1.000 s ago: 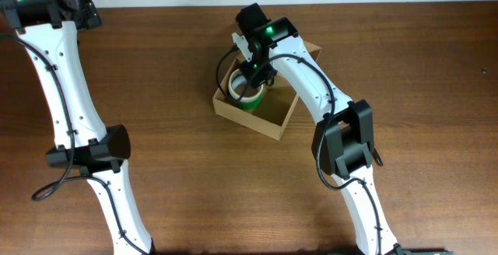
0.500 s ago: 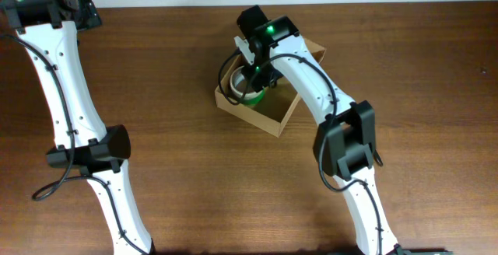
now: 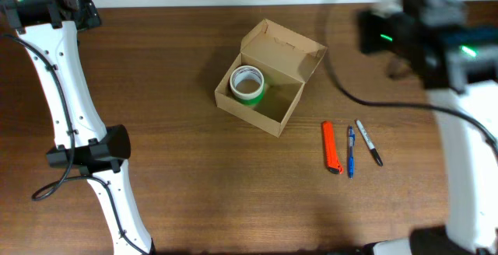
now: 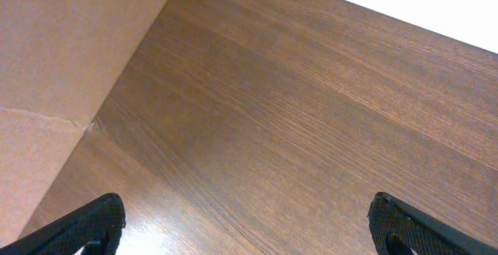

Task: Pack container
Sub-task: 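Grasp the orange box cutter with the right gripper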

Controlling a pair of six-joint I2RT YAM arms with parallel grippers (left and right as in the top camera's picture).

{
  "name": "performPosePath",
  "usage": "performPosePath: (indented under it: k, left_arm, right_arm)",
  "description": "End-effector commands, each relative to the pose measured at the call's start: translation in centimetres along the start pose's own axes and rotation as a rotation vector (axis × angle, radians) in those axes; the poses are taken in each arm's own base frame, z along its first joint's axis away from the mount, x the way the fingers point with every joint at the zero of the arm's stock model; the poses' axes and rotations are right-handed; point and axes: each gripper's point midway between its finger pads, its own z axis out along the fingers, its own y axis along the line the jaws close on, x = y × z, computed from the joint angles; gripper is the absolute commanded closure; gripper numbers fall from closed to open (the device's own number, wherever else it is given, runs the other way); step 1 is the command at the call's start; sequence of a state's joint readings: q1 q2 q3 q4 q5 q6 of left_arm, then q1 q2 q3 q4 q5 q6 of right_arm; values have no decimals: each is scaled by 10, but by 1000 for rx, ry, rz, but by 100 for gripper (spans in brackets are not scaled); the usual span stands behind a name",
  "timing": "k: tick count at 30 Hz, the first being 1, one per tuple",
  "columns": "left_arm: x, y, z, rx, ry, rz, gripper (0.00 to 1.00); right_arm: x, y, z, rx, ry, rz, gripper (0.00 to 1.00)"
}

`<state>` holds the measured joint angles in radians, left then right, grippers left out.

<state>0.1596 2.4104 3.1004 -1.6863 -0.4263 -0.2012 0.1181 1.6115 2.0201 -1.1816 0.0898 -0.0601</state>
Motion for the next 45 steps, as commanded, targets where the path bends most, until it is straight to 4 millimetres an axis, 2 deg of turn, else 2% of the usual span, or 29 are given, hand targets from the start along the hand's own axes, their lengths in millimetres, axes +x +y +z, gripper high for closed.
performPosePath:
  k: [1, 3, 7, 9, 13, 19, 28, 32, 38, 40, 42, 45]
  left_arm:
    - [-5, 10, -13, -2, -31, -11, 0]
    - [-5, 10, -13, -2, -31, -11, 0]
    - [-5, 10, -13, -2, -31, -11, 0]
    - [-5, 10, -13, -2, -31, -11, 0]
    - [-5, 10, -13, -2, -31, -11, 0]
    - [-5, 10, -13, -2, -31, -11, 0]
    - [-5, 10, -13, -2, -31, -11, 0]
    - [-5, 10, -13, -2, -31, -11, 0]
    - [-5, 10, -13, -2, -31, -11, 0]
    - [-5, 10, -13, -2, -31, -11, 0]
    - [-5, 10, -13, -2, -31, -11, 0]
    - [-5, 10, -13, -2, -31, -11, 0]
  right_arm:
    - [92, -1, 64, -49, 291, 130, 43]
    - [140, 7, 79, -94, 433, 159, 43]
    - [214, 29, 109, -132, 622, 175, 38]
    - [236, 39, 123, -133, 665, 184, 37]
    - [268, 52, 142, -146, 731, 157, 37]
    - [294, 58, 158, -150, 812, 162, 39]
    - [322, 76, 164, -161, 872, 131, 42]
    - [336, 78, 165, -132, 887, 128, 43]
    - [352, 76, 169, -104, 886, 153, 66]
    - [352, 76, 170, -104, 883, 153, 78]
    - [349, 76, 172, -104, 870, 153, 91]
    - [334, 76, 176, -107, 832, 155, 96]
